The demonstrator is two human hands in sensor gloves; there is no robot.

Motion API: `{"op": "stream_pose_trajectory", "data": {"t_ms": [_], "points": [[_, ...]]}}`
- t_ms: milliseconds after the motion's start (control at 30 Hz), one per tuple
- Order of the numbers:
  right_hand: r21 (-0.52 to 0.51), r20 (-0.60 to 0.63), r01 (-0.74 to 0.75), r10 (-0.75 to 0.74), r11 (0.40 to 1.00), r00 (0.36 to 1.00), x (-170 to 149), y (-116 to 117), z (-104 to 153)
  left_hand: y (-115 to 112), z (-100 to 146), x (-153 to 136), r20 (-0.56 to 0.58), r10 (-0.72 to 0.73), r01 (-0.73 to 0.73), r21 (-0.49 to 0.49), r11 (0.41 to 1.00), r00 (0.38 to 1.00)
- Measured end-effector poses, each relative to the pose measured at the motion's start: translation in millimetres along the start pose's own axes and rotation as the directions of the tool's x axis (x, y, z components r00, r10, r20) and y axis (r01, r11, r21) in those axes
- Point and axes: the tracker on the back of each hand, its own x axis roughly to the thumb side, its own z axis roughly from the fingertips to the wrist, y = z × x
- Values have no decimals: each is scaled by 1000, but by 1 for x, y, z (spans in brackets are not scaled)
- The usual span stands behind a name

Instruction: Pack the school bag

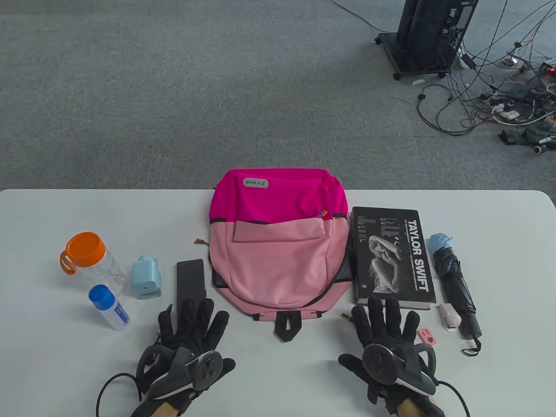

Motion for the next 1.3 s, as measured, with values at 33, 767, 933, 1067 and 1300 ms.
{"op": "stream_pose_trajectory", "data": {"t_ms": [33, 767, 933, 1067, 1300], "points": [[0, 0, 1, -1, 1000, 1000, 0, 0, 0, 0, 0, 0, -2, -1, 1, 3, 1000, 1000], [-55, -4, 34, -35, 998, 999, -2, -13, 5, 78, -63, -37, -439, -79, 35, -108, 994, 895], [-64, 4, 29, -29, 998, 1000, 0, -15, 7, 20, -80, -34, -512, -206, 15, -352, 936, 834], [-51, 4, 43, -43, 998, 999, -1, -14, 5, 7, -85, -31, -533, -251, 25, -395, 919, 808], [-46, 3, 40, -40, 998, 999, -1, -14, 6, 4, -90, -27, -575, -278, 35, -396, 917, 769]]}}
